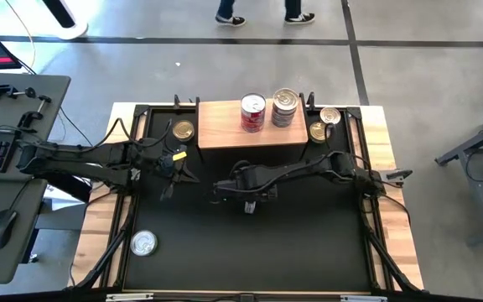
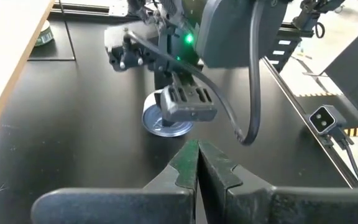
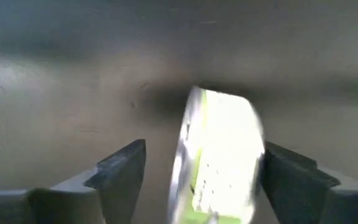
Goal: Stack canned seafood by type on shelf
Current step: Put the green tuna can on the shelf
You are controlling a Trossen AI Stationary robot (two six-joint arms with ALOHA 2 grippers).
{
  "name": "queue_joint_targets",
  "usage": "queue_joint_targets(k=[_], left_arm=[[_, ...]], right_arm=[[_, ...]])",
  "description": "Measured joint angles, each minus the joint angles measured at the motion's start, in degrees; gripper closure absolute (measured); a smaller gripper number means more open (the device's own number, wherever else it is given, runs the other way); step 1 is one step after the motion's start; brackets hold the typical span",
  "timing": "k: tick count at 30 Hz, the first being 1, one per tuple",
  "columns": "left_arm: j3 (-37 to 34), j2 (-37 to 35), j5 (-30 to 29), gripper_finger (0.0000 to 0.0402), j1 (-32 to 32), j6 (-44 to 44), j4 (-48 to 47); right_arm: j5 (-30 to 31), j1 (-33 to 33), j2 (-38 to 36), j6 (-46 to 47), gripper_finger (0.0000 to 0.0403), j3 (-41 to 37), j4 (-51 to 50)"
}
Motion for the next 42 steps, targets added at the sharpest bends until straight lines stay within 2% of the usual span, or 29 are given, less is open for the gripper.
queue_joint_targets(k=[3, 8, 10, 16, 19, 21, 24, 27, 32, 37, 39, 42], left_arm=[[0.0, 0.0, 0.0, 0.0401, 0.0, 0.0, 0.0], [0.0, 0.0, 0.0, 0.0401, 0.0, -2.3, 0.0], [0.0, 0.0, -0.1, 0.0401, 0.0, -3.5, 0.2], [0.1, -1.3, -0.2, 0.0401, 0.0, -8.3, 6.9], [3.4, -3.2, -0.6, 0.0401, 0.0, -8.5, 8.7], [7.2, -4.2, -3.1, 0.0401, 0.0, -6.6, 7.5], [13.3, -4.6, -8.5, 0.0401, 0.0, -3.0, 3.3], [18.4, -4.5, -12.6, 0.0401, 0.0, -0.5, -1.6], [22.1, -4.9, -14.1, 0.0401, 0.0, -1.1, -7.5], [22.1, -5.6, -15.0, 0.0401, -0.6, -4.0, -12.5], [22.1, -5.6, -15.7, 0.0401, -1.0, -4.1, -14.0], [22.1, -5.6, -16.6, 0.0401, -1.5, -4.5, -14.3]], right_arm=[[-0.2, 0.0, 0.1, -0.4, 0.0153, 0.0, 0.3], [-1.3, 0.2, 0.4, -2.9, 0.0257, -0.2, -1.5], [-1.0, 0.3, 0.4, -5.3, 0.0284, -0.2, -1.6], [0.7, 0.5, -2.4, -13.5, 0.0284, 0.3, -4.8], [4.7, 1.3, -6.4, -15.6, 0.0284, 0.4, -6.3], [7.4, 1.8, -8.9, -16.1, 0.0284, 0.3, -4.8], [13.4, 2.5, -11.7, -17.5, 0.0284, -0.9, 3.0], [18.3, 1.6, -14.1, -20.6, 0.0284, -4.3, 16.7], [22.5, -1.3, -18.9, -24.0, 0.0284, -13.1, 31.7], [27.9, -2.6, -29.4, -20.3, 0.0284, -28.3, 44.2], [31.1, -3.1, -32.4, -17.8, 0.0284, -36.1, 55.4], [31.8, -5.3, -33.1, -17.5, 0.0284, -44.6, 76.1]])
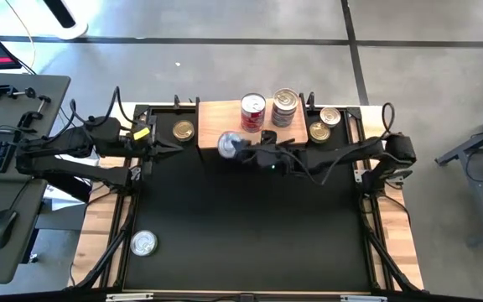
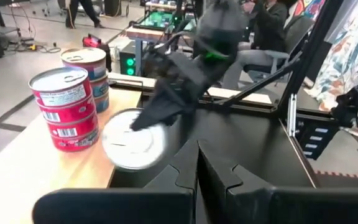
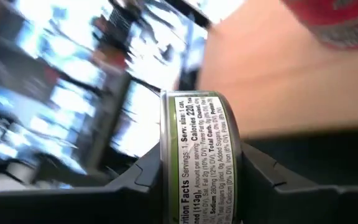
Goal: Stack canned seafood by type on shelf
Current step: Put the green tuna can on the shelf
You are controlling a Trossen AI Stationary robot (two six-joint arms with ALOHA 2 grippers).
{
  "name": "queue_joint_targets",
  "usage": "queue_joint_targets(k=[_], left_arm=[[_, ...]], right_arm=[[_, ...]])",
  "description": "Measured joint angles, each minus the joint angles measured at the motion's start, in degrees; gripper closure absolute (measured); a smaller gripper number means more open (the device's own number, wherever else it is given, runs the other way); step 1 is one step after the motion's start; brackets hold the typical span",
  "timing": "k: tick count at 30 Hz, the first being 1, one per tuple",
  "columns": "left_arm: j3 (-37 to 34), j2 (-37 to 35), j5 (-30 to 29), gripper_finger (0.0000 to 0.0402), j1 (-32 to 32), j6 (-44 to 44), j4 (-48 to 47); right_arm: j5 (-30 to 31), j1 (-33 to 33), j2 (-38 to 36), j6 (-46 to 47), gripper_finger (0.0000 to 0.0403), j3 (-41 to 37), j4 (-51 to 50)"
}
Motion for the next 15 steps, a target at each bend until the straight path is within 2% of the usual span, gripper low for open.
queue_joint_targets(k=[2, 5, 7, 9, 12, 15], left_arm=[[0.0, 0.0, -0.1, 0.0401, -0.3, 0.0, 0.2], [0.0, 0.0, -0.1, 0.0401, -0.3, -0.1, 0.1], [0.0, 0.0, -0.2, 0.0401, -0.3, -0.5, 0.1], [0.0, 0.0, -0.2, 0.0401, -0.3, -0.5, 0.1], [0.0, 0.0, -0.2, 0.0401, -0.3, 0.0, -0.2], [0.0, -0.1, -0.2, 0.0401, -0.3, 0.0, -0.8]], right_arm=[[0.5, -1.8, 1.1, 1.9, 0.0284, -1.7, 5.9], [3.0, -4.1, 3.1, 5.9, 0.0284, -1.2, 5.0], [1.0, -5.6, 4.6, 6.4, 0.0284, 1.3, 3.8], [-0.9, -6.6, 5.6, 6.1, 0.0284, 4.9, 0.7], [0.5, -7.2, 7.1, 8.3, 0.0284, 10.2, -8.5], [-0.9, -8.1, 9.1, 10.2, 0.0274, 14.7, -16.6]])
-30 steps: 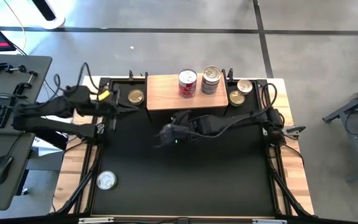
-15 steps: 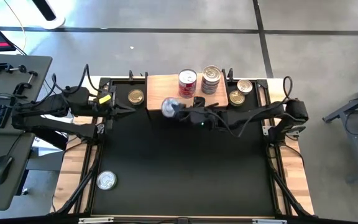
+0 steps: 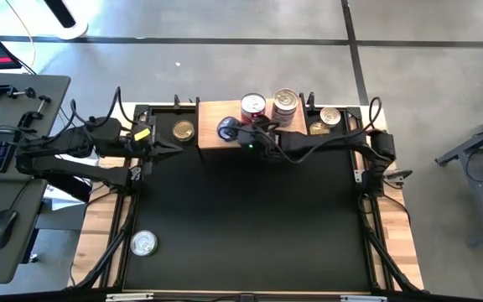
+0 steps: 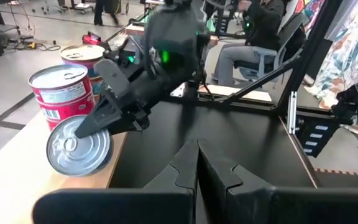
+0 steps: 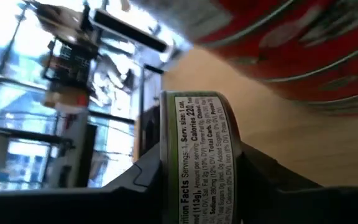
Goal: Stack canned seafood by type on shelf
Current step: Put the green tuna can on the shelf
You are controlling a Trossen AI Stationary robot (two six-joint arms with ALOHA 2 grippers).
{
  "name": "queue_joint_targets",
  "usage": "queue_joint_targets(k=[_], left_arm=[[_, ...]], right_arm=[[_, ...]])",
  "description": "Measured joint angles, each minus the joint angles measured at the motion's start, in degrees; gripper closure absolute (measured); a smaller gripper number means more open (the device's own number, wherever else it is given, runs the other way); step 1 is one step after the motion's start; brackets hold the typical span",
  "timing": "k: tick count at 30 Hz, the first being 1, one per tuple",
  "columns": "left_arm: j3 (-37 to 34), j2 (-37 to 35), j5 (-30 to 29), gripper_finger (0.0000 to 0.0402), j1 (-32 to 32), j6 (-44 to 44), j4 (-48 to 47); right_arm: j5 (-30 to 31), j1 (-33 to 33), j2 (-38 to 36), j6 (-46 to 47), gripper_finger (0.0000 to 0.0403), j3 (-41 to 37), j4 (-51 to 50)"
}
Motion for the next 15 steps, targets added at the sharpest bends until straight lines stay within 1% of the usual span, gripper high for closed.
queue_joint_targets(k=[3, 5, 9, 13, 15], left_arm=[[0.0, 0.0, 0.0, 0.0401, 0.0, 0.9, -0.6], [0.0, 0.0, 0.0, 0.0401, 0.0, 1.1, -0.8], [0.0, 0.0, 0.0, 0.0401, 0.0, 1.1, -1.6], [0.0, 0.0, 0.2, 0.0401, 0.0, 1.1, -2.8], [0.0, 0.0, 0.4, 0.0401, 0.0, 1.1, -3.3]], right_arm=[[-3.2, -0.5, 1.8, 0.2, 0.0238, 3.6, -1.8], [-4.0, -0.7, 3.4, 0.2, 0.0224, 5.3, -1.9], [-3.5, -0.9, 6.8, 1.4, 0.0221, 7.8, -1.9], [-4.0, -1.5, 7.5, 2.7, 0.0222, 8.1, -2.3], [-4.0, -1.8, 7.5, 3.6, 0.0221, 8.0, -4.4]])
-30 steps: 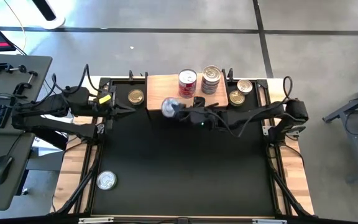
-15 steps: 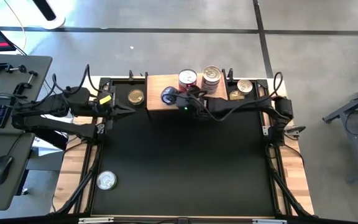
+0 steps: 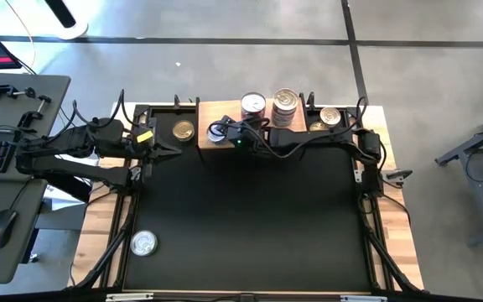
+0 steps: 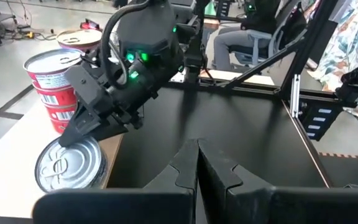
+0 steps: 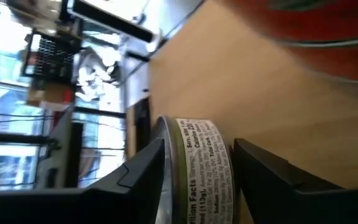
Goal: Stack canned seafood by type on shelf
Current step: Put the green tuna can on the shelf
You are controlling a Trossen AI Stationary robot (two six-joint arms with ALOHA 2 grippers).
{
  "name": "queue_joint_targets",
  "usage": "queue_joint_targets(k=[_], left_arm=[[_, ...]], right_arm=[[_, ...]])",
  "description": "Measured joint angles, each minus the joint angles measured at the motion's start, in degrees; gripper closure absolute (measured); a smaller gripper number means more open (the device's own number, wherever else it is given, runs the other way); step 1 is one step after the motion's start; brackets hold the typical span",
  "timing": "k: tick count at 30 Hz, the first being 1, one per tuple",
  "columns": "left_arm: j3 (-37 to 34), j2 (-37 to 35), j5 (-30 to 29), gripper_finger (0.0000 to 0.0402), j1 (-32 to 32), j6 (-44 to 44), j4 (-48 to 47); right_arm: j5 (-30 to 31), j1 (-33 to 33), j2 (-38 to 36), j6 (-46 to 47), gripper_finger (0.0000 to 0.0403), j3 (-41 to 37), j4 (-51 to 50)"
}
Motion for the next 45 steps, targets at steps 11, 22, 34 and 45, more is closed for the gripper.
queue_joint_targets(k=[11, 22, 34, 45], left_arm=[[0.0, 0.0, -3.0, 0.0401, 0.1, 1.5, 0.5], [0.0, 0.2, -3.8, 0.0401, 0.1, 1.5, 0.4], [0.0, 0.3, -6.4, 0.0401, 0.1, 1.0, 0.5], [0.0, 0.3, -6.7, 0.0401, 0.1, 0.0, 0.5]], right_arm=[[2.1, -1.6, -0.6, -2.0, 0.022, 3.3, -6.3], [-0.5, 2.7, -0.6, -20.9, 0.0221, 14.7, -23.9], [-1.7, 9.2, 3.1, -18.4, 0.0388, 14.0, -21.5], [1.4, 7.3, 7.6, -14.5, 0.0402, 13.5, -17.1]])
